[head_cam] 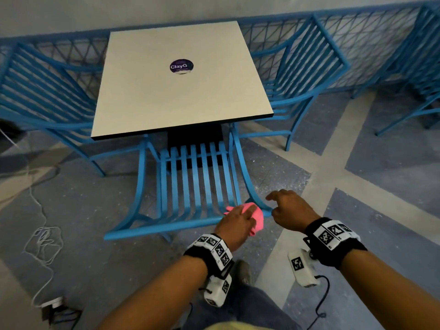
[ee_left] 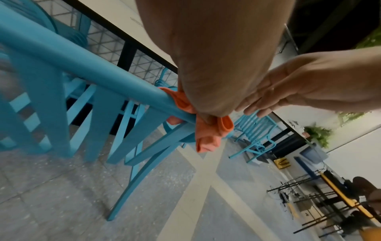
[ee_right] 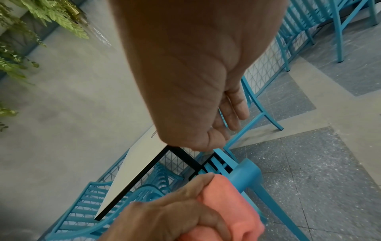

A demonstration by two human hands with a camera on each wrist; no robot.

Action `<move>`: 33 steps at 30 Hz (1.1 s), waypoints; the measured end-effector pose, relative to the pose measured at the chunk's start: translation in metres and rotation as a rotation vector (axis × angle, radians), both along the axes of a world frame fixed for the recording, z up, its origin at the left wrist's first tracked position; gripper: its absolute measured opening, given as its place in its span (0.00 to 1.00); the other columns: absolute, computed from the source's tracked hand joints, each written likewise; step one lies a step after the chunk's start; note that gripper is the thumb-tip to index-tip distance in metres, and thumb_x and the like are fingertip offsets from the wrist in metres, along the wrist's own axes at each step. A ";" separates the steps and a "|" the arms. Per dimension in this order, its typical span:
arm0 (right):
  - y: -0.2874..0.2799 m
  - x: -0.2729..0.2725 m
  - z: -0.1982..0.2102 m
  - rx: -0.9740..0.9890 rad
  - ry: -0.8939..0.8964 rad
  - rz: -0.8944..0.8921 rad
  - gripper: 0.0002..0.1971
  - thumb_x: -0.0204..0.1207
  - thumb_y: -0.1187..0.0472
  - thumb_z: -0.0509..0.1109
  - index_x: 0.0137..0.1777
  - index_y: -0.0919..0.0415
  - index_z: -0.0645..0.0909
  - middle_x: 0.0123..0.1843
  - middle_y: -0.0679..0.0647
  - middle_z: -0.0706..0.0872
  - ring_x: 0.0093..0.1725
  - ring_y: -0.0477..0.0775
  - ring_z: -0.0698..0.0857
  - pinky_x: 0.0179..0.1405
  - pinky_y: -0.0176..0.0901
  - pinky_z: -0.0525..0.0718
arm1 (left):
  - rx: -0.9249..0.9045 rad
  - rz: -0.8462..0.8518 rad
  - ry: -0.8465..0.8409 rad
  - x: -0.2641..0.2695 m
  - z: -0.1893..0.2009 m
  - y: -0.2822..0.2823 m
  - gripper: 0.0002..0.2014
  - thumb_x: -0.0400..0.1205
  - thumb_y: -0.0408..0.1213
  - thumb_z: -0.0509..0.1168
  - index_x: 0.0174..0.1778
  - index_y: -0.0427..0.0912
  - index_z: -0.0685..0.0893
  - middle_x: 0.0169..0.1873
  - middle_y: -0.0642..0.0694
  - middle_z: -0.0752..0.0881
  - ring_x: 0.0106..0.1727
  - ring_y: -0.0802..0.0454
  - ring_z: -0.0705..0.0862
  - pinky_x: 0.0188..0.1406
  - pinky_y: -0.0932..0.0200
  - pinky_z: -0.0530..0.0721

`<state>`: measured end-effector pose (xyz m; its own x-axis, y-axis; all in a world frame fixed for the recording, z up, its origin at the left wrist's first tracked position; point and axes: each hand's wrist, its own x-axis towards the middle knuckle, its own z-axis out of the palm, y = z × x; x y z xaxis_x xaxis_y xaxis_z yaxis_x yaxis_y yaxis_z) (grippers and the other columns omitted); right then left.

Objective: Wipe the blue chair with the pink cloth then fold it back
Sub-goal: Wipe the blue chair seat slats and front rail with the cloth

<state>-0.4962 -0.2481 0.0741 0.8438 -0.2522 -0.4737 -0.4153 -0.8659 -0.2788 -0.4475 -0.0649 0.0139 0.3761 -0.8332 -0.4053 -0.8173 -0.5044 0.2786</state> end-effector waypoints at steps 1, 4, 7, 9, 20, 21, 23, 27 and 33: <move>0.001 0.000 0.000 -0.003 -0.001 0.002 0.27 0.71 0.61 0.68 0.73 0.54 0.77 0.68 0.60 0.84 0.69 0.62 0.79 0.68 0.55 0.81 | -0.004 0.021 -0.008 -0.001 -0.004 0.004 0.19 0.83 0.28 0.65 0.71 0.41 0.83 0.89 0.44 0.56 0.84 0.32 0.63 0.75 0.32 0.75; 0.008 0.001 0.000 -0.001 0.016 0.021 0.27 0.72 0.60 0.68 0.74 0.55 0.77 0.67 0.60 0.84 0.67 0.63 0.80 0.67 0.55 0.81 | -0.001 0.062 -0.048 -0.002 -0.008 0.020 0.18 0.83 0.28 0.65 0.71 0.38 0.83 0.89 0.43 0.58 0.81 0.31 0.66 0.74 0.31 0.76; 0.019 0.005 0.002 0.008 0.008 0.047 0.26 0.73 0.59 0.67 0.73 0.55 0.77 0.67 0.60 0.84 0.66 0.63 0.80 0.66 0.56 0.81 | 0.025 0.089 -0.104 -0.001 -0.010 0.043 0.20 0.84 0.27 0.64 0.73 0.39 0.81 0.89 0.43 0.57 0.83 0.32 0.64 0.74 0.32 0.77; 0.025 0.007 0.003 0.019 0.010 0.064 0.25 0.73 0.60 0.66 0.72 0.55 0.78 0.67 0.61 0.84 0.66 0.63 0.80 0.66 0.56 0.81 | 0.040 0.102 -0.118 0.000 -0.008 0.060 0.18 0.84 0.28 0.64 0.72 0.40 0.82 0.89 0.42 0.59 0.83 0.32 0.65 0.73 0.32 0.78; 0.028 0.009 0.011 -0.001 0.013 0.077 0.23 0.75 0.60 0.67 0.72 0.55 0.78 0.66 0.60 0.84 0.65 0.62 0.80 0.64 0.54 0.82 | 0.129 0.378 -0.139 0.006 0.032 0.140 0.25 0.85 0.27 0.64 0.80 0.45 0.76 0.89 0.45 0.58 0.88 0.39 0.58 0.83 0.40 0.70; 0.029 0.009 0.011 -0.001 0.012 0.077 0.23 0.75 0.60 0.67 0.71 0.55 0.78 0.66 0.60 0.84 0.64 0.62 0.81 0.64 0.54 0.82 | 0.105 0.352 -0.134 0.002 0.036 0.136 0.26 0.85 0.27 0.63 0.81 0.46 0.74 0.89 0.46 0.56 0.89 0.39 0.56 0.84 0.39 0.68; 0.033 0.010 0.013 -0.004 0.008 0.087 0.23 0.75 0.59 0.67 0.71 0.54 0.79 0.65 0.59 0.85 0.63 0.61 0.81 0.63 0.54 0.83 | 0.042 0.258 -0.127 -0.007 0.043 0.119 0.28 0.86 0.25 0.60 0.83 0.46 0.71 0.90 0.47 0.52 0.90 0.40 0.51 0.85 0.38 0.65; 0.043 0.011 0.012 -0.023 -0.018 0.138 0.21 0.75 0.60 0.67 0.68 0.52 0.80 0.64 0.57 0.85 0.62 0.57 0.81 0.62 0.50 0.82 | 0.047 0.043 -0.152 -0.022 0.025 0.070 0.26 0.87 0.26 0.58 0.83 0.40 0.70 0.91 0.42 0.46 0.90 0.37 0.44 0.84 0.36 0.67; 0.052 0.013 0.012 -0.035 -0.025 0.226 0.22 0.73 0.61 0.66 0.69 0.51 0.79 0.64 0.56 0.85 0.63 0.58 0.81 0.63 0.50 0.82 | 0.225 -0.056 -0.280 -0.017 0.025 0.067 0.24 0.45 0.59 0.87 0.36 0.59 0.97 0.50 0.57 0.95 0.59 0.56 0.91 0.52 0.59 0.90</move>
<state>-0.4834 -0.1960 0.0857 0.8920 -0.0715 -0.4463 -0.2034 -0.9453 -0.2551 -0.4647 0.0021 0.0388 0.4551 -0.7570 -0.4689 -0.8741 -0.4801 -0.0733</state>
